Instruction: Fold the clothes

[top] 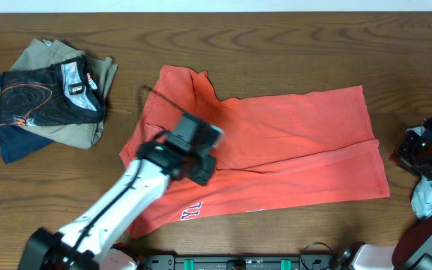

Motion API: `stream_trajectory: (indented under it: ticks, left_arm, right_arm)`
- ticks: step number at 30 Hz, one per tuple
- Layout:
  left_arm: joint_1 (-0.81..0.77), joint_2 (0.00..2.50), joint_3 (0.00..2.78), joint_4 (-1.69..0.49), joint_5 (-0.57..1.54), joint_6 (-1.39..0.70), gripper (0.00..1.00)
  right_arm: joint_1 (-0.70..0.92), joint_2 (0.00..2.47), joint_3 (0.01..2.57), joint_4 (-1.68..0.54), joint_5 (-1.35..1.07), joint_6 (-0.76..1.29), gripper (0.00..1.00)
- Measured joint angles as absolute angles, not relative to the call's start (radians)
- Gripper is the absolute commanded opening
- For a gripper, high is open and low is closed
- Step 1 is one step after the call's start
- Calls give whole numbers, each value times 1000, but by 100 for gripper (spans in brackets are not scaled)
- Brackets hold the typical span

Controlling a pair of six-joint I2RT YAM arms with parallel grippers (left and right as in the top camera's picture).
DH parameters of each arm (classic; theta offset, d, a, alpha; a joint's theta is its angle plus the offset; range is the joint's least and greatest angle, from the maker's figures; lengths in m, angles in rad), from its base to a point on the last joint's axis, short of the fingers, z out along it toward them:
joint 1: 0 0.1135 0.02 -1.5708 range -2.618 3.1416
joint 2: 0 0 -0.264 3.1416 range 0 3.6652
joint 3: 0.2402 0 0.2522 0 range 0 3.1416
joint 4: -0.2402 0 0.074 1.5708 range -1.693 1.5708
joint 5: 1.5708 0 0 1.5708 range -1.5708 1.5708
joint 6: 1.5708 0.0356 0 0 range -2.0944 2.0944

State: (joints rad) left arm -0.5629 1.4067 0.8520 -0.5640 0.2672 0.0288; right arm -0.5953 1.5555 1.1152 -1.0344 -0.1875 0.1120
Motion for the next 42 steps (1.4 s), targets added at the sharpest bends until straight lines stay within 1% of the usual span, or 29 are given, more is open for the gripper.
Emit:
stream_trajectory:
  ticks: [5, 12, 16, 18, 20, 25, 34, 35, 39, 40, 42]
  left_arm:
    - [-697, 1477, 853, -418, 239, 106, 43]
    - [-797, 1566, 854, -249, 210, 155, 43]
    - [-819, 1624, 854, -203, 202, 162, 43]
    - [-825, 1646, 854, -190, 202, 165, 47]
    - [-829, 1660, 854, -167, 202, 168, 47]
    - [-830, 1668, 854, -124, 202, 174, 46]
    - [-830, 1715, 854, -120, 202, 178, 46]
    - [-830, 1715, 854, -119, 202, 179, 40]
    - [-833, 1715, 854, -122, 198, 178, 24]
    - [-834, 1715, 854, -123, 199, 183, 21]
    - [-836, 1715, 854, -123, 198, 182, 20]
  right_arm:
    - [-595, 1555, 1115, -1053, -188, 109, 19]
    - [-595, 1555, 1115, -1066, -189, 109, 19]
    - [-595, 1555, 1115, -1073, -192, 109, 19]
    - [-595, 1555, 1115, -1073, -196, 109, 19]
    - [-595, 1555, 1115, -1073, -201, 109, 19]
    - [-595, 1555, 1115, -1074, -207, 109, 19]
    - [-595, 1555, 1115, -1080, -210, 109, 19]
    - [-595, 1555, 1115, -1080, -210, 109, 19]
    - [-595, 1555, 1115, -1080, -210, 109, 19]
    - [-595, 1555, 1115, -1080, -210, 109, 19]
    - [-595, 1555, 1115, -1080, -210, 109, 19]
